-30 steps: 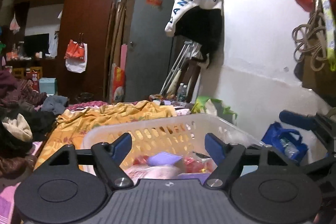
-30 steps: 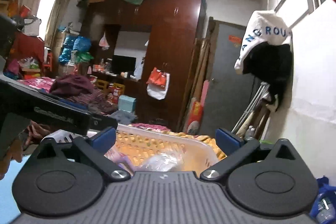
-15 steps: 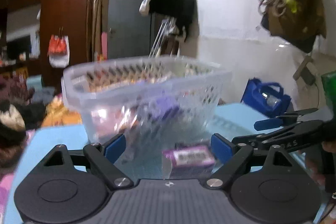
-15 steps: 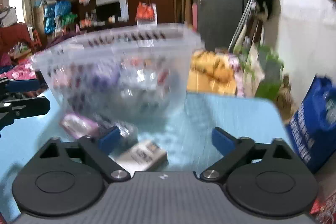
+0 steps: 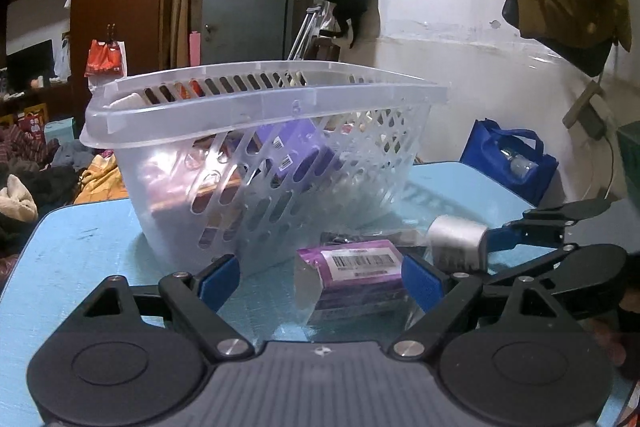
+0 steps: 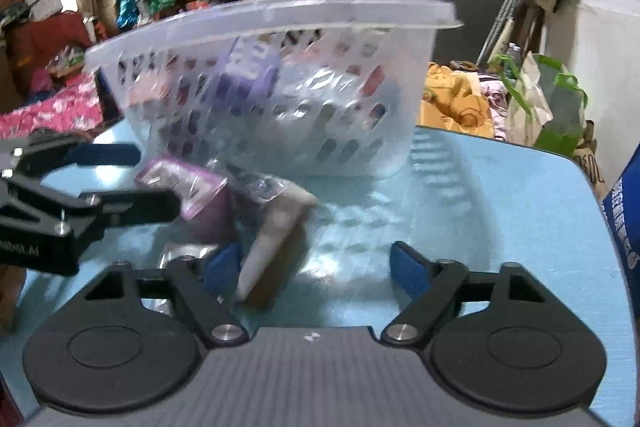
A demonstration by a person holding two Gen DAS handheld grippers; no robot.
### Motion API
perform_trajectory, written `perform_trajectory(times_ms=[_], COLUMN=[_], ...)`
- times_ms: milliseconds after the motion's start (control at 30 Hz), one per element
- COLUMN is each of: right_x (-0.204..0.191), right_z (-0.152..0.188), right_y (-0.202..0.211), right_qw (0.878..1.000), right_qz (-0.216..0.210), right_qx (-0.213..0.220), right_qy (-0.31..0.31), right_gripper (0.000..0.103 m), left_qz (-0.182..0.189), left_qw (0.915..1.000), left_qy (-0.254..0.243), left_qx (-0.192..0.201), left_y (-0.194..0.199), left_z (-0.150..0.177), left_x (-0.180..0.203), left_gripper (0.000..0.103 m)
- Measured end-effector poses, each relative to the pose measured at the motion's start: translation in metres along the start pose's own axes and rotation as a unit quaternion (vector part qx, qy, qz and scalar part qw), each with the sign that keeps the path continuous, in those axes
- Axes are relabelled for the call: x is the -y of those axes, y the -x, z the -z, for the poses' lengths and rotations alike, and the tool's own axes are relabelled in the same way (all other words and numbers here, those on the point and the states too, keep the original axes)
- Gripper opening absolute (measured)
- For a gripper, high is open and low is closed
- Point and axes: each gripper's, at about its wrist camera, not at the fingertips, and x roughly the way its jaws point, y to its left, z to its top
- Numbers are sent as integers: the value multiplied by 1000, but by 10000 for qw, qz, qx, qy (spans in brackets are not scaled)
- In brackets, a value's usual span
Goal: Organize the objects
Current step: 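Grasp a purple barcode box with the left gripper while the right grasps a brown card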
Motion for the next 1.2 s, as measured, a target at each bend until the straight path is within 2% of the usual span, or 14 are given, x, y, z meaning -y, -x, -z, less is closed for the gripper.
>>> perform_trajectory(times_ms=[33,67,167,267,367,467,567,633,667,833,967,1067,1200], right_x=[1,2,4,2,8,9,6,6,6,13,15,13,15], right_z=[0,0,0,0,0,-2,-1,0,0,3,5,5,6], right_y=[2,3,6,13,16,16,18,21,23,30,36,39,39], right_qw=[10000,9999,9996,9993,9983,9981,9978,9970,9964,9928,9897,9880,9870], right_qz=[-28,-94,-200,-85,-133,-172,-151,-119,-143,-333,-349,-310,-314], right_qx=[65,81,137,341,527,553,637,758,821,1102,1343,1477,1533], right_qy=[-53,-116,-151,-131,-211,-221,-120,-122,-147,-316,-363,-328,-362], right_gripper=[52,38,32,23,22,22,22,22,22,22,22,22,22], left_qz=[4,4,17,20,31,-106,-39,-20,-5,-43,79,111,168], left_qw=[10000,10000,10000,10000,9998,9996,9995,9995,9997,9991,9966,9942,9927], left_qy=[0,-17,-35,-63,-195,-225,-175,-199,-212,-173,160,362,344], left_qx=[4,6,8,29,47,-139,-269,-224,-156,374,806,1007,1145], left_y=[0,0,-1,0,1,-7,-12,-11,-8,10,26,31,34], left_z=[0,0,0,1,3,2,2,2,2,6,8,6,5], left_x=[1,1,4,7,13,15,15,15,15,10,-5,-12,-12], left_gripper=[90,90,90,90,90,90,90,77,70,70,70,70,70])
